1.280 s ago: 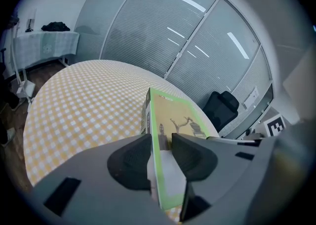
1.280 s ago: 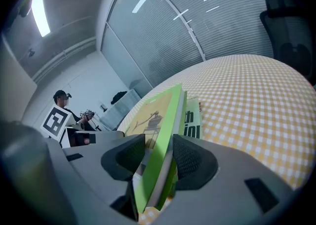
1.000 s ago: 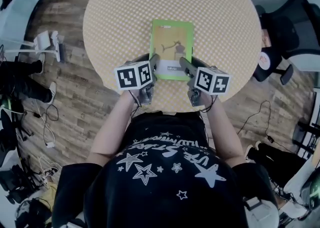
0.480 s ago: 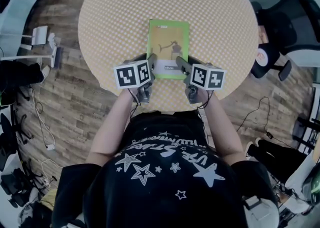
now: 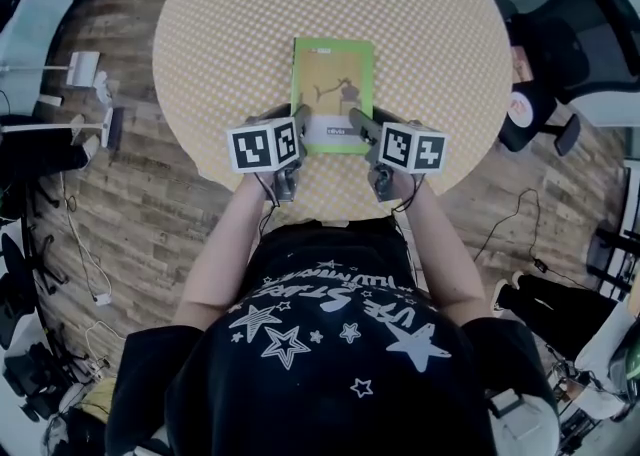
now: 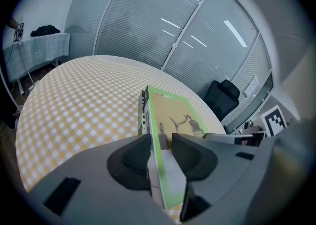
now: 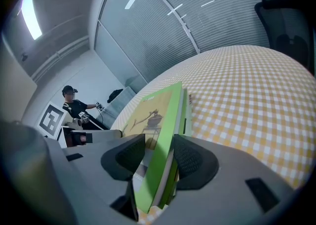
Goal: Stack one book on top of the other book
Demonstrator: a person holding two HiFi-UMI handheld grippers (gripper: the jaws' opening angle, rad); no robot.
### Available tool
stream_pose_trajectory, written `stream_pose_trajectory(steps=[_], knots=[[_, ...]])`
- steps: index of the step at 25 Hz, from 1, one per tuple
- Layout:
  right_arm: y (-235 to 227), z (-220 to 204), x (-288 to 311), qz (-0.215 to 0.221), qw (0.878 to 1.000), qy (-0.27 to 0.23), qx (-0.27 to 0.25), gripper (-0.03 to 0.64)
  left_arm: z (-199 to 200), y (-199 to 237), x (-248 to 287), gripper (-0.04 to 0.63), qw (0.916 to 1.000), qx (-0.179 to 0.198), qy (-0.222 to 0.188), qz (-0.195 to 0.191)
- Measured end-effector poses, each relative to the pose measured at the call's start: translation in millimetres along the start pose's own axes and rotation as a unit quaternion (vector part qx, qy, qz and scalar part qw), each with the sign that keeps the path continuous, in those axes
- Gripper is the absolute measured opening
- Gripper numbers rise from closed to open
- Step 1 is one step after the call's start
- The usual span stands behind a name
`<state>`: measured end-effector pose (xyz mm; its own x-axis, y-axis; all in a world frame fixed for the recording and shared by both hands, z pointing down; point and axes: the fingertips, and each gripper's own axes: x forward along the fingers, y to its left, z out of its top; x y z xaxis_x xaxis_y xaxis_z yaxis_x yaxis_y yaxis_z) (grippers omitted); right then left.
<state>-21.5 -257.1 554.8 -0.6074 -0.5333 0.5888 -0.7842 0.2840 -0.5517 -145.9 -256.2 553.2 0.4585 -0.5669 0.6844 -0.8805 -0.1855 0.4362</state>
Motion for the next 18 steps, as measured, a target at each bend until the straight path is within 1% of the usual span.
stream_pose_trajectory(steps=[4, 5, 7, 10, 14, 17, 18], knots=[[0.2, 1.9, 0.8, -0.009, 1.0, 0.001, -0.022, 0.184, 1.4, 1.7, 0.4, 0.141, 0.9999, 0.008, -0.007, -0.008], [0.1, 2.0, 0.5, -0.011, 1.0, 0.0, -0.027, 0.184, 1.3, 2.9, 0.0, 0.149, 0.9998, 0.015, -0.009, -0.006], [-1.0, 1.7, -1.3, -0.018, 0.999, -0.001, -0.031, 0.187, 1.3, 5.6, -1.2, 0.187, 0.9992, 0.038, -0.013, 0.002], [-3.0, 2.0, -5.2, -0.031, 0.999, -0.006, -0.029, 0.19, 1.4, 9.5, -5.3, 0.199, 0.9981, 0.061, -0.011, 0.005], [-1.8, 6.4, -19.7, -0.045, 0.998, -0.038, -0.014, 0.19, 3.2, 14.0, -25.0, 0.199, 0.9977, 0.064, -0.021, 0.001], [-0.5, 11.6, -37.5, -0.067, 0.995, -0.073, -0.009, 0.189, 8.4, 14.4, -41.5, 0.197, 0.9965, 0.074, -0.039, -0.006], [0.1, 13.4, -44.7, -0.077, 0.993, -0.087, -0.01, 0.189, 9.0, 13.7, -45.0, 0.186, 0.9957, 0.079, -0.047, -0.01]])
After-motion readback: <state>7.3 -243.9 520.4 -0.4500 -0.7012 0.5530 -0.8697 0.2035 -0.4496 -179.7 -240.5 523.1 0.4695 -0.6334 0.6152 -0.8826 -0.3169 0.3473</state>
